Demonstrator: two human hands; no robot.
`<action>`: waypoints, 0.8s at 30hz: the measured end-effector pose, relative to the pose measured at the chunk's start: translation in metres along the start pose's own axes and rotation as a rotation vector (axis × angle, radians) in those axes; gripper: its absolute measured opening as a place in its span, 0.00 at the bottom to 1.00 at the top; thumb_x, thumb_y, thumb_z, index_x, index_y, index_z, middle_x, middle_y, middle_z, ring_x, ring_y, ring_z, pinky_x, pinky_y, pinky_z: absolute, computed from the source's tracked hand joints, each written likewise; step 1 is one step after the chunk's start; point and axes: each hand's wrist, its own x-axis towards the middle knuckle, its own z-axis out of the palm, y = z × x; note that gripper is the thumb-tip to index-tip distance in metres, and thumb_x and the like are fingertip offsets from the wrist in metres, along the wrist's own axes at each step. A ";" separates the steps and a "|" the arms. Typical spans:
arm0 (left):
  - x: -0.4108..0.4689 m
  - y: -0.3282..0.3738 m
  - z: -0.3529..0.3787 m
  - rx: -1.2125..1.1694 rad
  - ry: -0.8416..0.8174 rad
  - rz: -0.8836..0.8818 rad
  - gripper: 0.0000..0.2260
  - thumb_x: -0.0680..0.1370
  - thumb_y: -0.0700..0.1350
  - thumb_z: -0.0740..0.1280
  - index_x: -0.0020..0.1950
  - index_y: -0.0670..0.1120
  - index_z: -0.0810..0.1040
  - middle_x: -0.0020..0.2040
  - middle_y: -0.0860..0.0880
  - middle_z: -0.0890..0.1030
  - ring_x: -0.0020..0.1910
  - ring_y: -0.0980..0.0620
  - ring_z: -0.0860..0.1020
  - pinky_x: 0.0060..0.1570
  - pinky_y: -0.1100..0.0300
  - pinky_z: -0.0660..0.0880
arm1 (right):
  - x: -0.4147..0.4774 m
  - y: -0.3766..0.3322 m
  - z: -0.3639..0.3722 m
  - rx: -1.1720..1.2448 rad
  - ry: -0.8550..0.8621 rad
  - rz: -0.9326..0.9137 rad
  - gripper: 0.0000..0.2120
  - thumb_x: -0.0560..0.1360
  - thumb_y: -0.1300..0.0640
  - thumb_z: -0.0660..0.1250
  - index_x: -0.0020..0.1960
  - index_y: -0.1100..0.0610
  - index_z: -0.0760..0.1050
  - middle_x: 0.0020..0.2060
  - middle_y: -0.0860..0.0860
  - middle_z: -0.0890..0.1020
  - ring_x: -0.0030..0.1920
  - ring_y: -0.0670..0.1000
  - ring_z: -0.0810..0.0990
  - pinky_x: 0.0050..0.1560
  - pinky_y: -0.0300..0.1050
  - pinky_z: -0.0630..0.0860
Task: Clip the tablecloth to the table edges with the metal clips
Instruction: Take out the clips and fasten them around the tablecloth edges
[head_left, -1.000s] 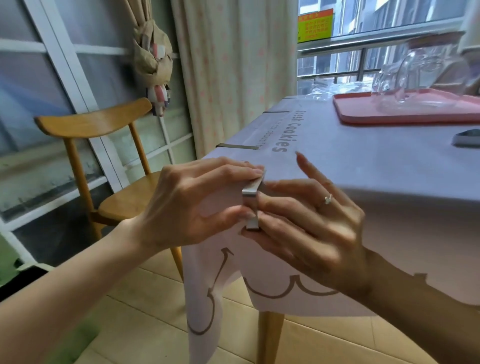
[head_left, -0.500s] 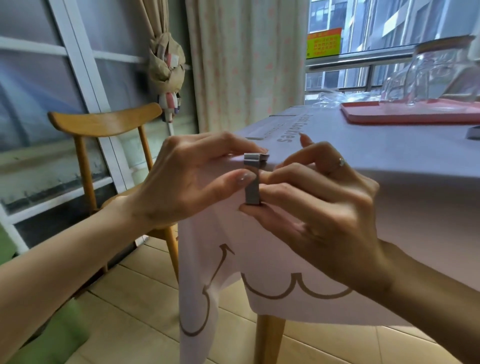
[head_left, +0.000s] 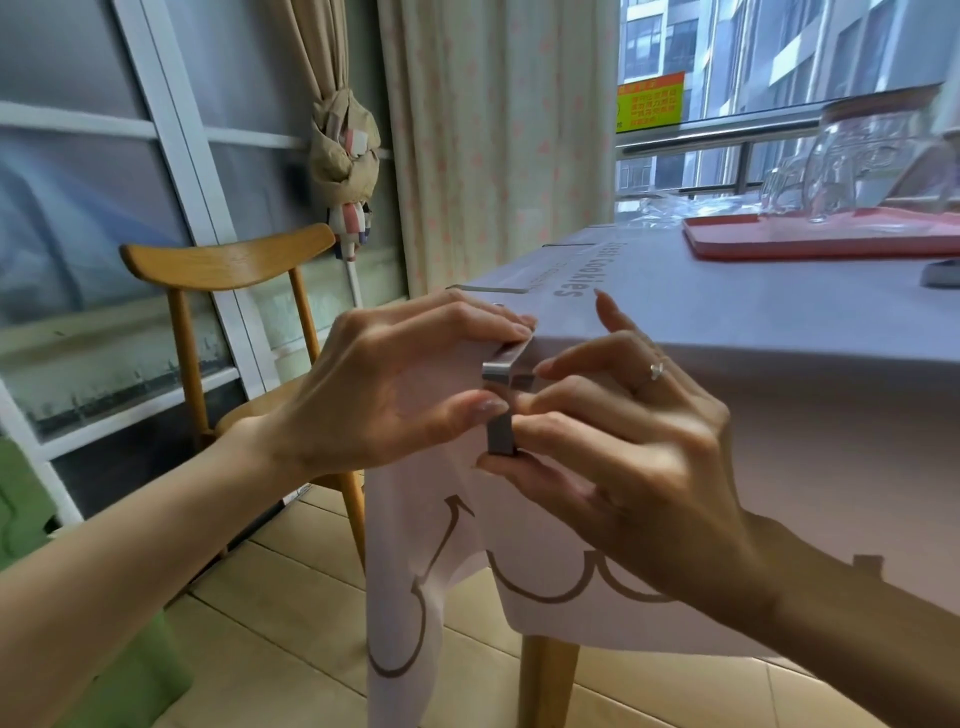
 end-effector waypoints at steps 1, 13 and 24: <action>-0.001 0.000 0.001 0.002 -0.006 0.002 0.22 0.77 0.56 0.62 0.59 0.38 0.75 0.60 0.41 0.78 0.61 0.47 0.76 0.57 0.49 0.76 | -0.001 0.000 0.001 -0.003 0.002 0.001 0.11 0.73 0.52 0.72 0.37 0.58 0.84 0.36 0.51 0.84 0.44 0.56 0.82 0.62 0.62 0.71; 0.001 -0.001 -0.004 0.158 -0.014 0.014 0.20 0.77 0.53 0.64 0.60 0.39 0.76 0.59 0.44 0.78 0.59 0.47 0.77 0.51 0.49 0.78 | 0.001 0.005 0.005 -0.131 -0.013 0.001 0.14 0.76 0.48 0.68 0.37 0.56 0.82 0.34 0.49 0.83 0.44 0.55 0.80 0.53 0.49 0.69; 0.000 0.002 0.004 0.177 0.087 0.052 0.19 0.78 0.54 0.62 0.59 0.39 0.77 0.56 0.44 0.80 0.56 0.50 0.79 0.52 0.54 0.78 | 0.004 -0.005 0.001 -0.142 -0.099 0.166 0.15 0.71 0.47 0.69 0.48 0.57 0.78 0.54 0.56 0.77 0.55 0.54 0.71 0.52 0.48 0.71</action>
